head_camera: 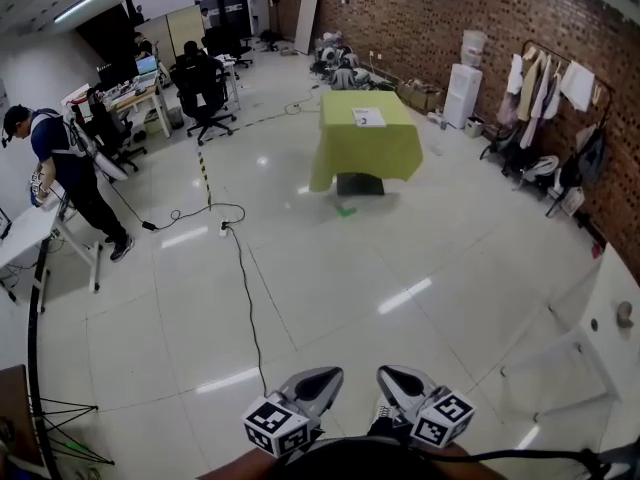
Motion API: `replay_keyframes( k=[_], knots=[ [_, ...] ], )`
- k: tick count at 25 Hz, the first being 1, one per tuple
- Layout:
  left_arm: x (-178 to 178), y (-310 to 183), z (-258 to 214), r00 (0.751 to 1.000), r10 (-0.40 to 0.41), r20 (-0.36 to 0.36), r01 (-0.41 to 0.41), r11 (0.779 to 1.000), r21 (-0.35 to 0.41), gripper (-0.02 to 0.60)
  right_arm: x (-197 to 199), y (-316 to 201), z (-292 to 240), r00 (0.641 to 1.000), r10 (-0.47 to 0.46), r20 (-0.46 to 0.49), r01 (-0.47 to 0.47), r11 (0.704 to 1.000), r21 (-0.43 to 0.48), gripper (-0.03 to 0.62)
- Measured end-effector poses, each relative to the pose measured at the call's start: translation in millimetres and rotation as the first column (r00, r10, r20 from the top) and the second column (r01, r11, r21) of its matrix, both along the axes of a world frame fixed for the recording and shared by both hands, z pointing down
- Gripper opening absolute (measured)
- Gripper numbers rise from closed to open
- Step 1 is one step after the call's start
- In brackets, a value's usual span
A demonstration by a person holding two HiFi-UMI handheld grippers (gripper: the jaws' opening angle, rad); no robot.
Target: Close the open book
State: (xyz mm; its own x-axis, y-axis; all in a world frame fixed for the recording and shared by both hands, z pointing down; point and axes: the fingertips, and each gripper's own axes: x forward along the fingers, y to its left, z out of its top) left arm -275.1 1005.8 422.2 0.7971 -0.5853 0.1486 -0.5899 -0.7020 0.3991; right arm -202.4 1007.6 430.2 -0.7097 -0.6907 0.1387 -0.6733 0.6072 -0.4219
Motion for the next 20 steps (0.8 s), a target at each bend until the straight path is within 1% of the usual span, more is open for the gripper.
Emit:
replay_keyframes(
  k=[3,6,9,13,18,20],
  knots=[
    [19.0,-30.6,-9.4,1.0,-0.015,0.005,0.015,1.0,0.016,0.008,19.0,-30.9,-9.2,1.0,-0.01,0.004,0.009,1.0,0.024,0.006],
    [59.9,-55.6,-16.5,1.0,0.013,0.011,-0.013,0.999,0.042,0.008,47.5,-55.0,-10.0,1.0,-0.021,0.023,0.021,0.999,0.027,0.006],
    [102.1,-82.4,-24.1,0.999,0.026,0.029,-0.028,0.997,0.076,0.008,82.6,-84.3,-11.3,0.999,-0.035,0.019,0.034,0.998,0.055,0.006],
    [134.5,-115.1,-19.1,0.999,-0.012,0.05,0.008,0.997,0.077,0.008,124.1,-114.1,-15.7,0.999,-0.046,0.024,0.044,0.996,0.078,0.006],
    [178.0,-147.2,-9.3,0.998,-0.036,0.056,0.033,0.997,0.066,0.008,176.8,-146.1,-13.6,0.998,-0.025,0.049,0.021,0.997,0.081,0.006],
    [194.2,-160.2,-10.3,0.997,-0.046,0.061,0.042,0.997,0.068,0.008,192.8,-157.5,-9.4,0.998,-0.016,0.064,0.011,0.998,0.066,0.006]
  ],
)
